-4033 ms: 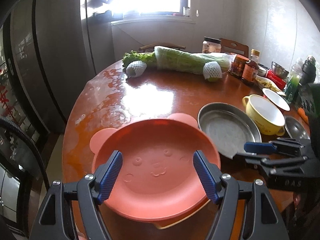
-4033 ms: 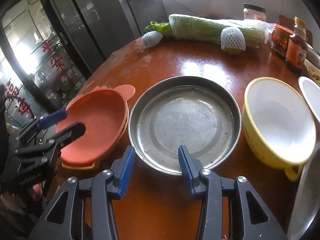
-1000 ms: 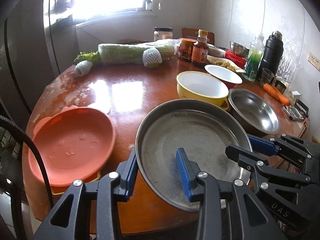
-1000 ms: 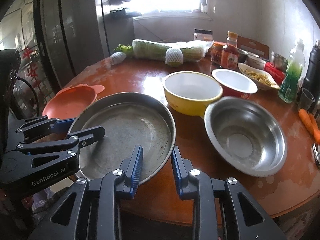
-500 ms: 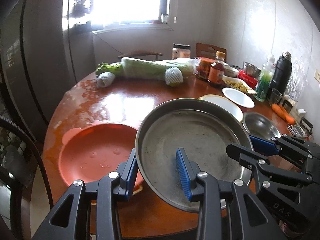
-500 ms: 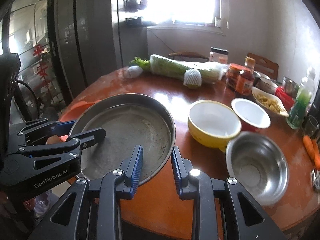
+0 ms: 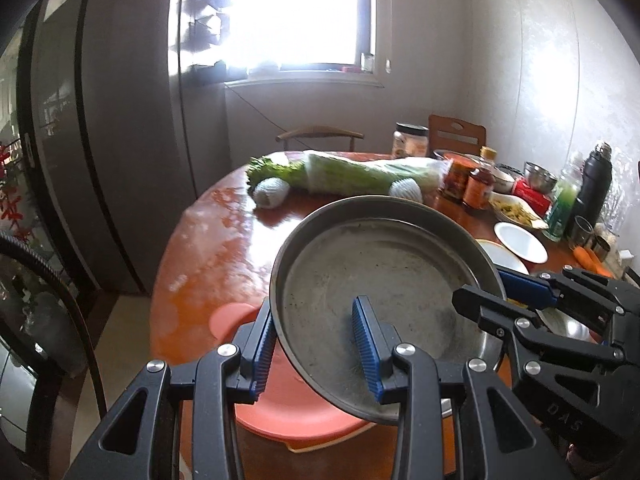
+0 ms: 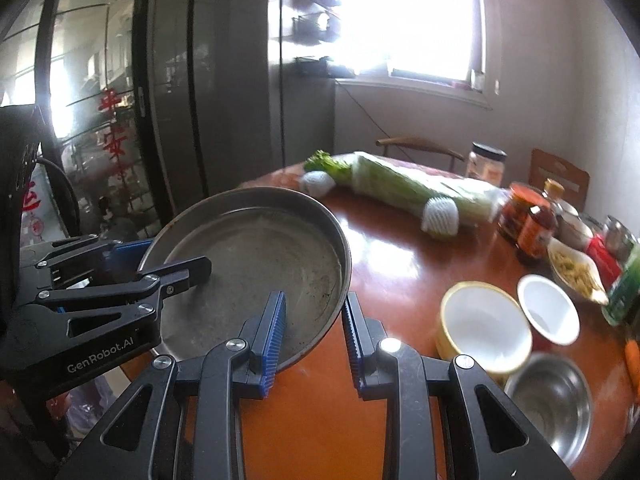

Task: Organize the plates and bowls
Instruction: 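Lift the steel pan with the left gripper and carry it toward the orange plate, then lower the steel pan onto the orange plate with the left gripper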

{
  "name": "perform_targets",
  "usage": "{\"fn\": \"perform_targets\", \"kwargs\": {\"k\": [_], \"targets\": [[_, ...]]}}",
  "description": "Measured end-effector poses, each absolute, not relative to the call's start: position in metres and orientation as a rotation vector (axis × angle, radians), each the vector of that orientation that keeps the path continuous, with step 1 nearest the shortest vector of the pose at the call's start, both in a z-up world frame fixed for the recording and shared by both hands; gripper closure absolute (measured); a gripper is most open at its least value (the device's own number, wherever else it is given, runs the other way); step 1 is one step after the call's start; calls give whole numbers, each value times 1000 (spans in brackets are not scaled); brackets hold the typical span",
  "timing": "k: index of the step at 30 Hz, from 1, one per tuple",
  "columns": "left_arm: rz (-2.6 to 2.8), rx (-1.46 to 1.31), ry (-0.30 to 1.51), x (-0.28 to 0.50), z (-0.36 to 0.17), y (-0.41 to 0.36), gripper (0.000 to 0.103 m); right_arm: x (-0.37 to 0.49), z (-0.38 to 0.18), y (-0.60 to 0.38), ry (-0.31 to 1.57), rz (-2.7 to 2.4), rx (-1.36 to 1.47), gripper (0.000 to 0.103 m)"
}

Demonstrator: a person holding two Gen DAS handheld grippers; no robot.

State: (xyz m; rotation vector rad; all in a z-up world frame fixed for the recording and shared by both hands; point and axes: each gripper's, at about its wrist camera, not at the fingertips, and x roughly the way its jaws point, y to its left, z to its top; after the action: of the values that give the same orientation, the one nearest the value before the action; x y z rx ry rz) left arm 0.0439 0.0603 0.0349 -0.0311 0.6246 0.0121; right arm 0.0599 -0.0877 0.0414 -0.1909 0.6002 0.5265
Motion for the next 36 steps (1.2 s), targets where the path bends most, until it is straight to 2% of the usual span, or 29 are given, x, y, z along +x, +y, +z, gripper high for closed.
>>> {"fn": "perform_targets", "kwargs": {"k": [9,23,36], "targets": [[58,-38,620,51,32,86,65,79,44,-58,583,580,-200,73],[90,-59,731,57,-16,99,64,92,-3,-37,688,616,-233,73],[116,-43,759,58,-31,98,65,92,-25,-35,740,625,-245,73]]}}
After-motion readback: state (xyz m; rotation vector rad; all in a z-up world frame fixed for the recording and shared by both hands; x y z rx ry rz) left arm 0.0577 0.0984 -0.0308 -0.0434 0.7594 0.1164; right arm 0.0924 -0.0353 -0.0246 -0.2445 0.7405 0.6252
